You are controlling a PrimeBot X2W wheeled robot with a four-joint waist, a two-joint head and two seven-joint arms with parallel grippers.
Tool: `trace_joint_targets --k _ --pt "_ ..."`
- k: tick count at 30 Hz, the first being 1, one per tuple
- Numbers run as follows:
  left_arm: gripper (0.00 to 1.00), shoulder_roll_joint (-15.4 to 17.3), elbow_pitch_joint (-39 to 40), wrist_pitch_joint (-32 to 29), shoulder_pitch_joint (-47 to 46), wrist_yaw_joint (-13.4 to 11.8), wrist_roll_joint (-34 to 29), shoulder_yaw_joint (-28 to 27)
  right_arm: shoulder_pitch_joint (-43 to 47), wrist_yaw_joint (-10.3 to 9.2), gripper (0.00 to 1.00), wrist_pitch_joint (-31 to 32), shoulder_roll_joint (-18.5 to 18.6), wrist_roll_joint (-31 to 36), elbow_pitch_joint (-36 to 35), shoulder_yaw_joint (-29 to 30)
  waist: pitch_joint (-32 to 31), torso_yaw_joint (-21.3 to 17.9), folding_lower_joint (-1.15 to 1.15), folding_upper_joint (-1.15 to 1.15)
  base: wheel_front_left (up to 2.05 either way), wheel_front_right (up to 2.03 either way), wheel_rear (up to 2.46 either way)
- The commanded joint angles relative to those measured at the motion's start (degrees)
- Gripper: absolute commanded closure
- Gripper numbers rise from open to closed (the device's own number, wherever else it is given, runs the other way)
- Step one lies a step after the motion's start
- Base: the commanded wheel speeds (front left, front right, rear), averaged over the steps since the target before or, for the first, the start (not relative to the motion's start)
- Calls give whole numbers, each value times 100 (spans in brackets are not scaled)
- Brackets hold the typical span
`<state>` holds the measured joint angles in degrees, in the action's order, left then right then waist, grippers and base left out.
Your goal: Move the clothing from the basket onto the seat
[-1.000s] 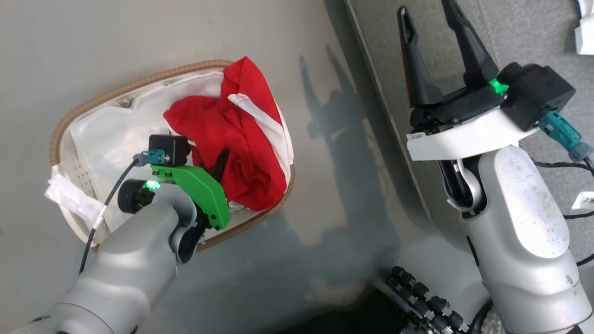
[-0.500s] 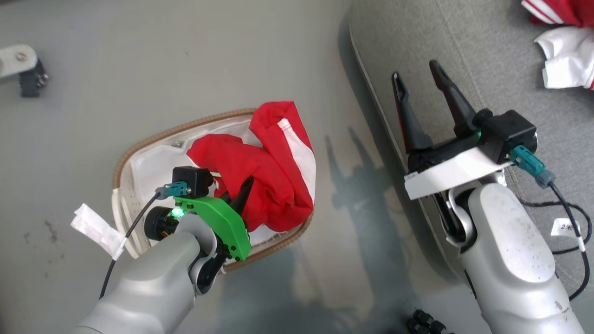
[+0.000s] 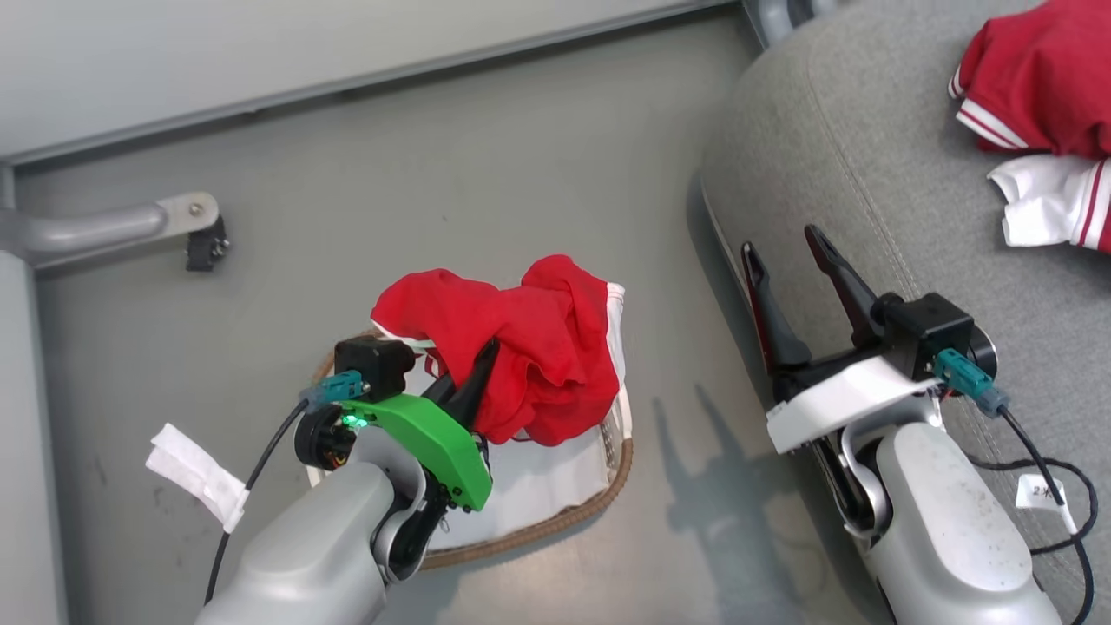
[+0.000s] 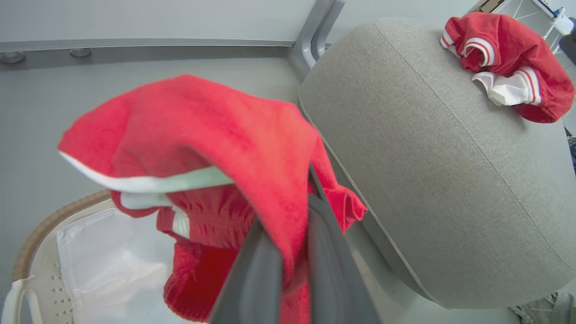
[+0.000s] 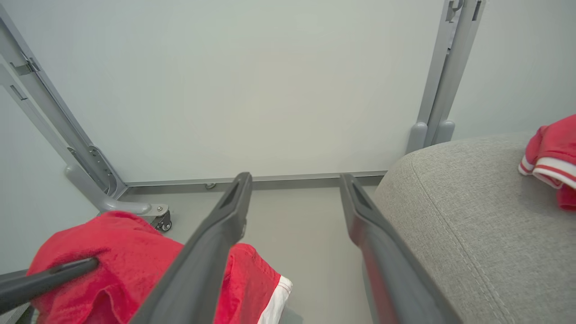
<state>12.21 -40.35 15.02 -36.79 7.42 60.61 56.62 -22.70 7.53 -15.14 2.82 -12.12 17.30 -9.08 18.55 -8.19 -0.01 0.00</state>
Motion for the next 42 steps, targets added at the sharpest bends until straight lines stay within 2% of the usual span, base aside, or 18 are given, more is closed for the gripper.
trace_joint_targets --k 1,17,26,34,42 --pt "100 -15 81 20 132 11 -79 -119 137 -8 0 -1 25 19 38 28 -468 289 1 0 0 0 0" --pt "100 -185 1313 21 783 11 -1272 -1397 1009 -8 0 -1 25 -32 268 66 -1489 616 1 0 0 0 0" --pt "100 -231 2033 21 854 11 -1656 -1721 1349 -8 0 -1 23 -29 326 -19 -1785 698 1 0 0 0 0" --pt "100 -256 2298 21 946 11 -1822 -1763 1270 -8 0 -1 23 175 338 -557 -1871 757 1 0 0 0 0" --pt "100 -326 2327 21 951 11 -1788 -1648 670 -8 0 -1 25 293 498 -1464 -1899 885 1 0 0 0 0"
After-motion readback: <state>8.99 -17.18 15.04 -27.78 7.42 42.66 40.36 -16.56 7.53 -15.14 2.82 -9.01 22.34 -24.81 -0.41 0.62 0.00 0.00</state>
